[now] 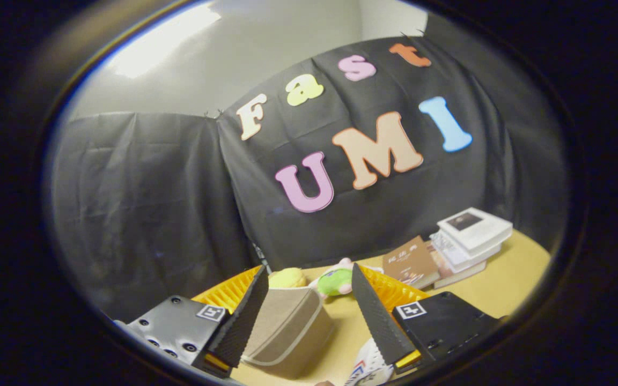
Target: Open the storage box then place both shoes into the box .Put the left shoe in first, then the right shoe, with the right side of both shoes facing outward in a uniform manner.
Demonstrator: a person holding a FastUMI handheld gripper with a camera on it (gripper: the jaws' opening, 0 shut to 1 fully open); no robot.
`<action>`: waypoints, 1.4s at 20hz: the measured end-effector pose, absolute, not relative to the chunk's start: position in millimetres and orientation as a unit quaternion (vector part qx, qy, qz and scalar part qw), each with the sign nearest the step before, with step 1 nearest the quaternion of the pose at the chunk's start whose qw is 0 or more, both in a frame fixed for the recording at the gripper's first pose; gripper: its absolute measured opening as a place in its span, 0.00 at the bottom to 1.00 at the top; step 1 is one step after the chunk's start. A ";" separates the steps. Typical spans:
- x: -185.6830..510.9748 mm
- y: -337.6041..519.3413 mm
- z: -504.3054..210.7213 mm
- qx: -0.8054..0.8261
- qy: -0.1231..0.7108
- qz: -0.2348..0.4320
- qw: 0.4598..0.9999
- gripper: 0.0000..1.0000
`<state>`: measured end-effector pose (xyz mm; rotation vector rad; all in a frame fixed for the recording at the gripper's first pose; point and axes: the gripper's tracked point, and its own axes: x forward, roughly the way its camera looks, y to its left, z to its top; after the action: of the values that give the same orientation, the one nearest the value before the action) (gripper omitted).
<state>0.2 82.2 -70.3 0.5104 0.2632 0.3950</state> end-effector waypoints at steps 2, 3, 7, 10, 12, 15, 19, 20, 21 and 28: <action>-1.2 91.7 -85.2 0.294 0.161 0.214 0.918 1.00; -2.9 98.4 -95.6 0.316 0.182 0.226 0.903 1.00; -20.1 122.4 -144.8 0.414 0.279 0.259 0.827 1.00; -19.0 125.5 -164.7 0.497 0.319 0.256 0.765 1.00; -16.8 124.2 -182.9 0.525 0.338 0.248 0.741 1.00; -26.2 135.7 -203.1 0.535 0.372 0.267 0.710 1.00; -42.1 164.5 -204.6 0.580 0.410 0.304 0.634 1.00; -46.1 169.4 -205.8 0.588 0.418 0.309 0.620 1.00; -49.0 174.0 -209.3 0.589 0.426 0.311 0.612 1.00; -58.9 187.8 -217.9 0.599 0.449 0.317 0.583 1.00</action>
<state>-58.9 187.8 -217.9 1.3986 1.0476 0.7401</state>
